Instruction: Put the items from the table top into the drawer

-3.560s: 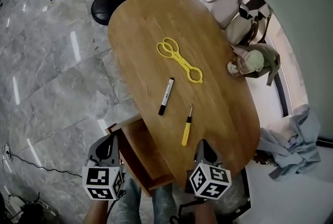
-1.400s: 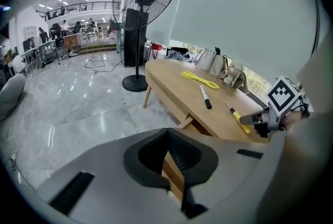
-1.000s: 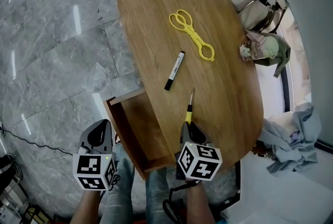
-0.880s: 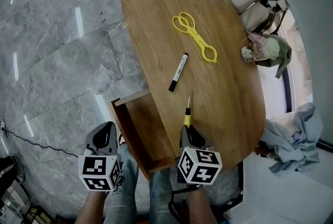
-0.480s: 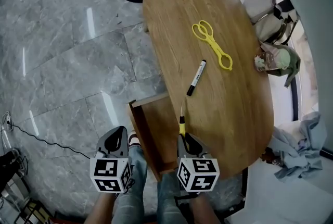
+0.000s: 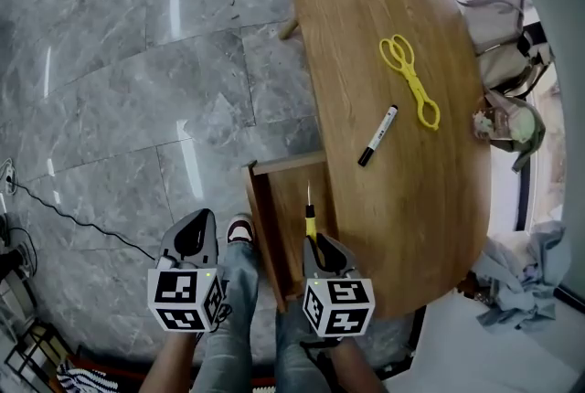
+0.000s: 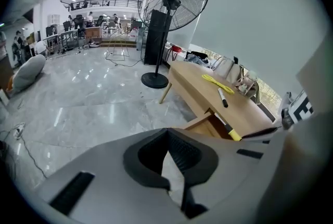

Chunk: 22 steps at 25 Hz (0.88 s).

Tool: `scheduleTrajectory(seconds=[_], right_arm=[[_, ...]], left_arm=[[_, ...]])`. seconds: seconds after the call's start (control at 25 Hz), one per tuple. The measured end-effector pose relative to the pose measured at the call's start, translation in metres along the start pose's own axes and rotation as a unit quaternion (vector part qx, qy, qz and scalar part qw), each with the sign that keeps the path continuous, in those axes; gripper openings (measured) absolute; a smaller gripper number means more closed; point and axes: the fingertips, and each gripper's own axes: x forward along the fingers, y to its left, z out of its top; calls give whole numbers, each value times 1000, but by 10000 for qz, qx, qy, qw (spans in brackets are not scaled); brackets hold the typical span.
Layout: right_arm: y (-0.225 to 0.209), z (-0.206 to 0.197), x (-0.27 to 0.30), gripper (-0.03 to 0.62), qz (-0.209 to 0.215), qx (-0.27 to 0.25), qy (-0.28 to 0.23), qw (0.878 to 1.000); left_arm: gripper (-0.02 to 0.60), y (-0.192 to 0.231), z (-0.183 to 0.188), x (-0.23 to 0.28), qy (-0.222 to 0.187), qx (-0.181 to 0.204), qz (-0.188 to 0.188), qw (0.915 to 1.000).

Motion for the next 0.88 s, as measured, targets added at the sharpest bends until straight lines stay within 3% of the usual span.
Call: scheduleTrajectory(seconds=[0.32,0.68,0.88], right_arm=[[5,2,6,92,-21,17,-11,10000],[0,31,3,94,-193,102,-263,9994],[-18,52,-4,94,-651,220,-544,9961]], left_arm=[[-5,23,2,4,-57,-147,183,9997],[-5,21,11,11,-32,-95,102,9999],[-5,17,19,18,19,8,21,10000]])
